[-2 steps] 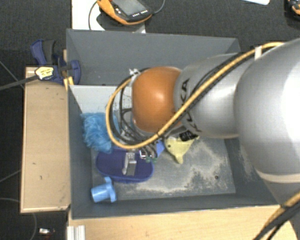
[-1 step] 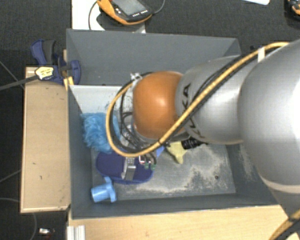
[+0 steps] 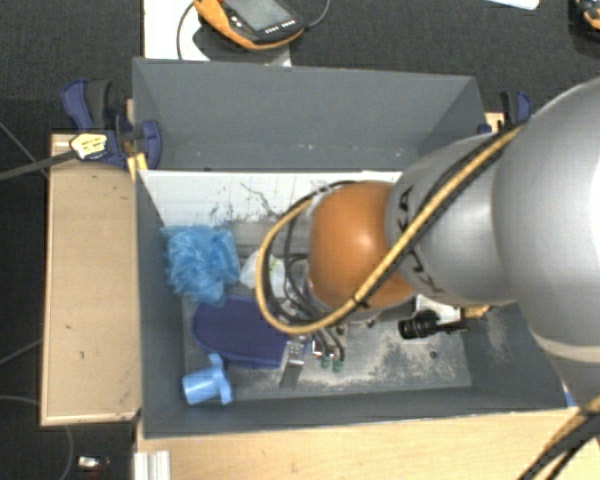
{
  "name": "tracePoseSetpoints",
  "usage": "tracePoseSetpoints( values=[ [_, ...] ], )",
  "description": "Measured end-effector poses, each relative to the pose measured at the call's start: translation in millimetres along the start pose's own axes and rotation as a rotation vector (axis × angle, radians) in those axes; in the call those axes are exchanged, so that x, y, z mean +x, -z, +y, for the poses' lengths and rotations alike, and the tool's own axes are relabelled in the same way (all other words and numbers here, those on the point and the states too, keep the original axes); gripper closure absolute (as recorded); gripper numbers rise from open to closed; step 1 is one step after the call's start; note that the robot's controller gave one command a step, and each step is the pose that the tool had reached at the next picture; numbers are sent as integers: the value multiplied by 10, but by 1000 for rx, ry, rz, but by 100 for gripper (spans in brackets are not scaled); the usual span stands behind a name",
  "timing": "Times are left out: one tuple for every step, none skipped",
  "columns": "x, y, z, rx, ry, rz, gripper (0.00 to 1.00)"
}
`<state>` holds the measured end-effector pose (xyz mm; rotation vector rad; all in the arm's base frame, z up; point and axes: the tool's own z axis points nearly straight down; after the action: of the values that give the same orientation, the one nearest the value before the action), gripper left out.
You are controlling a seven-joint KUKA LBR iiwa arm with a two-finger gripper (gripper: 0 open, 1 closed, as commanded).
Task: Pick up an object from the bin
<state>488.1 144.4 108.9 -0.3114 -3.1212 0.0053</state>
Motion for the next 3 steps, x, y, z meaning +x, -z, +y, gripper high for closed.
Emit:
tracePoseSetpoints(
  values=[
    [-3,-107,132,-10,-79,-10,0],
    [-156,-355,248,-6,-154,-9,100],
    [-155,-355,249,-6,-155,-9,100]
  ],
)
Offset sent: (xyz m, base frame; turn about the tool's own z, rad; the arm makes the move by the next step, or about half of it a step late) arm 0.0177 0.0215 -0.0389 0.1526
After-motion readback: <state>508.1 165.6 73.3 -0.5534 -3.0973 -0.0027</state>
